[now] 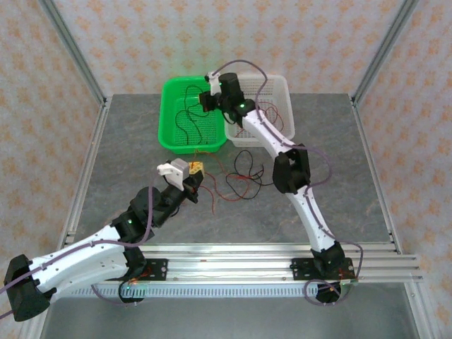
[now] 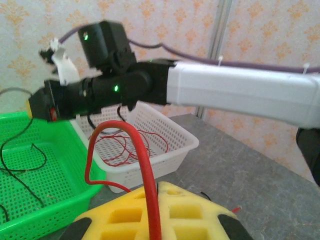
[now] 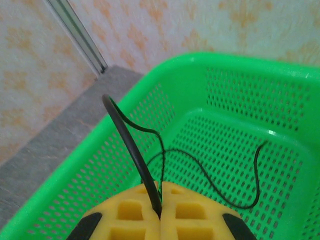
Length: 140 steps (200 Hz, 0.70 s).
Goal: Untangle the cables
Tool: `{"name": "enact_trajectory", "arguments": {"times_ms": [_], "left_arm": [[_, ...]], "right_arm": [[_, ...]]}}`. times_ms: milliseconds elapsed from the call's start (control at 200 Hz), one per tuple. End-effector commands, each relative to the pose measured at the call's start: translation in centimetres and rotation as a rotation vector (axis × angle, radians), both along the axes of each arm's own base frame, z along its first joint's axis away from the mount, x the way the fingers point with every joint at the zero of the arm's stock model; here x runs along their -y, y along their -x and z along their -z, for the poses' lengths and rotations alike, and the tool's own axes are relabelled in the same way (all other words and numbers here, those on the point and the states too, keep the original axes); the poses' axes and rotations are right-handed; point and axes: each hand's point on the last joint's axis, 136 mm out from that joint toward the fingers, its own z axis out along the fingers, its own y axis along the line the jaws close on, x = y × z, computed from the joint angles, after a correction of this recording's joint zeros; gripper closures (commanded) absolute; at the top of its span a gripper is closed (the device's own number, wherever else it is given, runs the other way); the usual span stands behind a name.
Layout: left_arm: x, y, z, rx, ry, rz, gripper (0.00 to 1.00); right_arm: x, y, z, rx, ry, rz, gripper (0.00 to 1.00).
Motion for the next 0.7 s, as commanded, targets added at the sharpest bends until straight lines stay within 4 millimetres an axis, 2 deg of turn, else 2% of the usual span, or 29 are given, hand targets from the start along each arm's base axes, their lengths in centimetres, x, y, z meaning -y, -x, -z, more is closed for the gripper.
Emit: {"name": "enact_trajectory", "arguments": {"times_ms": [0, 145, 205, 270, 385, 626, 696], "left_arm": [[-0.5, 0.2, -2.6, 0.006, 0.057, -0.016, 1.0], [-0.9, 0.1, -3.8, -0.024, 0.086, -0.033, 1.0], [-1.0, 0.1, -4.3, -0.036, 0.099, -0.041, 1.0], [-1.2, 0.0, -4.7, -0.052, 0.111, -0.052, 1.0], [-1.5, 0.0, -5.3, -0.076, 0.124, -0.065, 1.0], [-2.0, 0.0, -6.6, -0.097, 0.157, -0.084, 1.0], [-2.1, 0.0, -6.7, -0.101, 0.162, -0.086, 1.0]], "right_arm": [[-0.1, -0.3, 0.0, 0.053, 0.071, 0.06, 1.0], [1.4, -0.9, 2.5, 0.025, 0.169, 0.16, 1.0], [2.1, -1.0, 2.8, 0.017, 0.192, 0.193, 1.0], [2.5, -1.0, 2.7, 0.008, 0.205, 0.214, 0.95], [2.7, -0.6, 1.9, -0.001, 0.199, 0.214, 0.82], [3.7, 0.2, -1.3, 0.011, 0.203, 0.233, 0.36], [4.1, 0.7, -2.4, 0.016, 0.212, 0.235, 0.31]]}}
